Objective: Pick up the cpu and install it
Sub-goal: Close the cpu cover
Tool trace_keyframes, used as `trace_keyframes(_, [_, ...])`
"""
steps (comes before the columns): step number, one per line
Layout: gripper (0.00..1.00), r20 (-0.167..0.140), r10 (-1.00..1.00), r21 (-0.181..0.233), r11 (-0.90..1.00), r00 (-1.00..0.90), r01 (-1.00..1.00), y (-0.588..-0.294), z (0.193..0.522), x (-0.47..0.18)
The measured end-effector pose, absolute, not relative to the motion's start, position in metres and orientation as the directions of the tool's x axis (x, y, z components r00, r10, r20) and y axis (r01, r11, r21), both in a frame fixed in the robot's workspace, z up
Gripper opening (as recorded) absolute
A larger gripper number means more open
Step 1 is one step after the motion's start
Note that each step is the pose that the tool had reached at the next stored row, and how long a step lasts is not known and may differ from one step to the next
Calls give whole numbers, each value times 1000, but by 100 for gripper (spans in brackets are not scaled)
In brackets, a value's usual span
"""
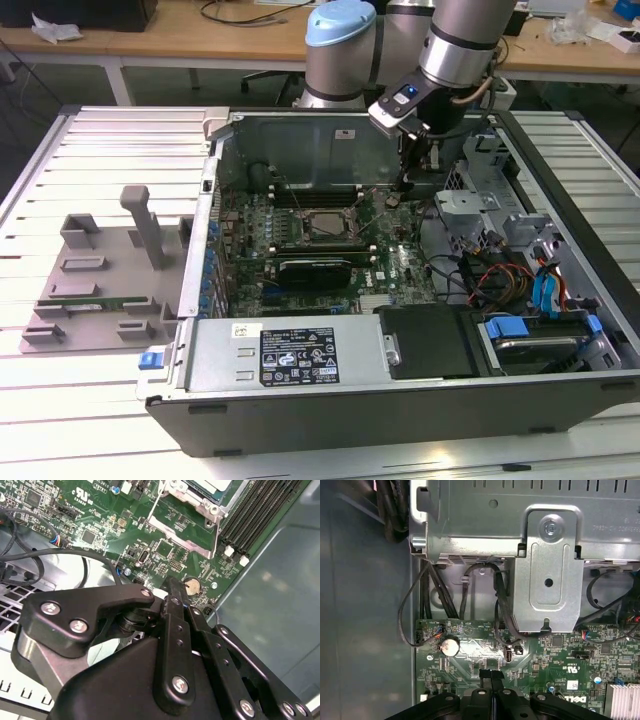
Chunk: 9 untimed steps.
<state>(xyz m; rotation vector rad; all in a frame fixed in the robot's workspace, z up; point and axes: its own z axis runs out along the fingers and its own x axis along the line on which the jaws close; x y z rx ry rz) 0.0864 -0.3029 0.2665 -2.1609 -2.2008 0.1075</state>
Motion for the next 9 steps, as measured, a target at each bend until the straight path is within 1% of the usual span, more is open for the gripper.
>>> trace_keyframes(9, [11, -10, 1000, -88, 18, -19, 996, -303, 263, 85])
